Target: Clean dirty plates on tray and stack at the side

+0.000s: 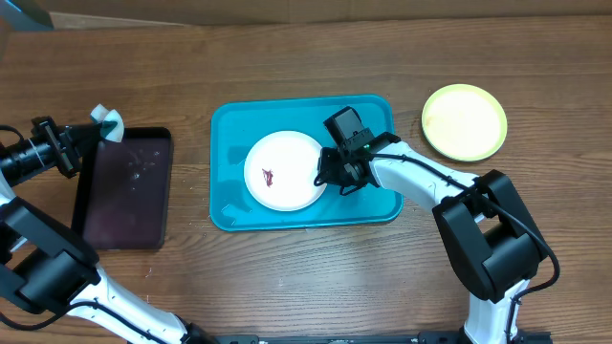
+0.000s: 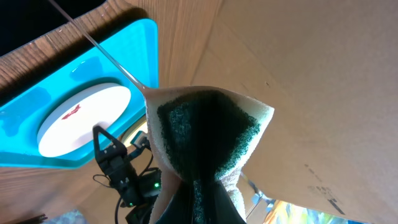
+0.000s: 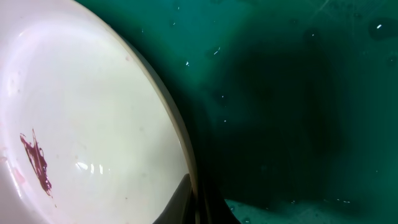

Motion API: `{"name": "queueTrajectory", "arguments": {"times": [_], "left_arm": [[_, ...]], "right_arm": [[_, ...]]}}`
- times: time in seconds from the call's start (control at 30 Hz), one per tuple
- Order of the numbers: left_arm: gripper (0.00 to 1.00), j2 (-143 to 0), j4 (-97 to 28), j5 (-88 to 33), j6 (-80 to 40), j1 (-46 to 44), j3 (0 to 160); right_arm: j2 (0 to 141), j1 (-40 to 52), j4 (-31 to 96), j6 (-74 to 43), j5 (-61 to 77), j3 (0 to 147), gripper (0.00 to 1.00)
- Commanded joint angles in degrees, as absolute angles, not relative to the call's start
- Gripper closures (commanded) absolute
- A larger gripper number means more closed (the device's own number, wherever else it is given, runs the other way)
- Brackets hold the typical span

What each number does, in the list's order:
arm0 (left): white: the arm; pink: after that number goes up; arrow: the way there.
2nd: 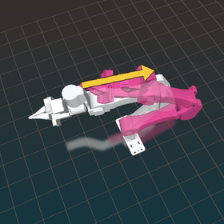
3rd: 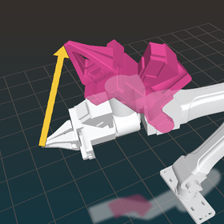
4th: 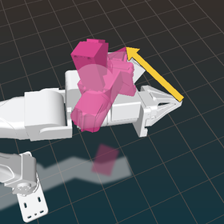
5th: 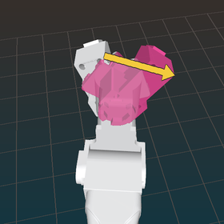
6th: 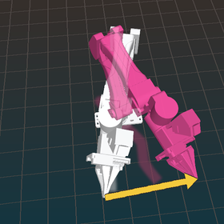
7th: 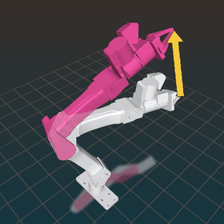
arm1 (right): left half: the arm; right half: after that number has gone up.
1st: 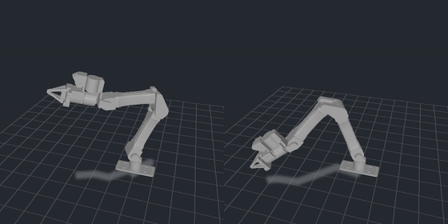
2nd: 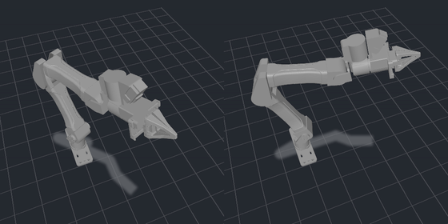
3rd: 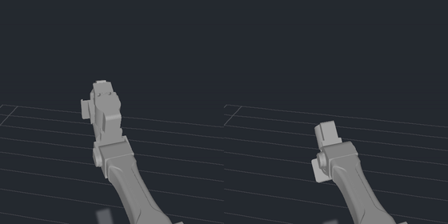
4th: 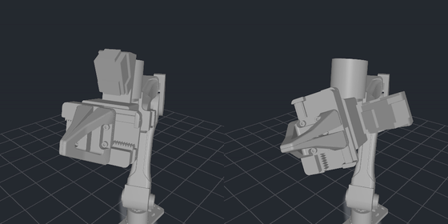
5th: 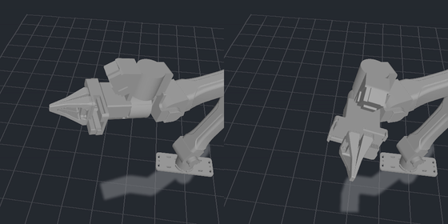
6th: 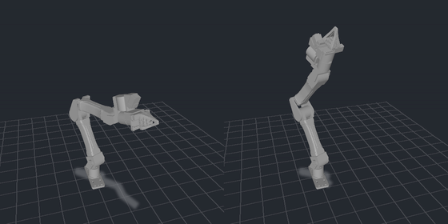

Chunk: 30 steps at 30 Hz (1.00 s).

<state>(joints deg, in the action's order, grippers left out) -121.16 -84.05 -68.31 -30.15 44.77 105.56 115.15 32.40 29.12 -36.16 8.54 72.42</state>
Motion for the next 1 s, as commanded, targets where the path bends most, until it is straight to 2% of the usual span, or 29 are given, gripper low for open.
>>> {"name": "queueTrajectory", "arguments": {"times": [0.0,0.97], "left_arm": [[0.96,-121.1,-84.2,-68.4,-31.3,45.4,105.5],[0.96,-121.1,-84.2,-68.4,-30.0,45.4,105.5]], "right_arm": [[118.4,32.4,30.3,-35.5,3.9,70.8,0.96],[118.4,32.4,30.3,-35.5,3.9,70.8,0.96]]}}
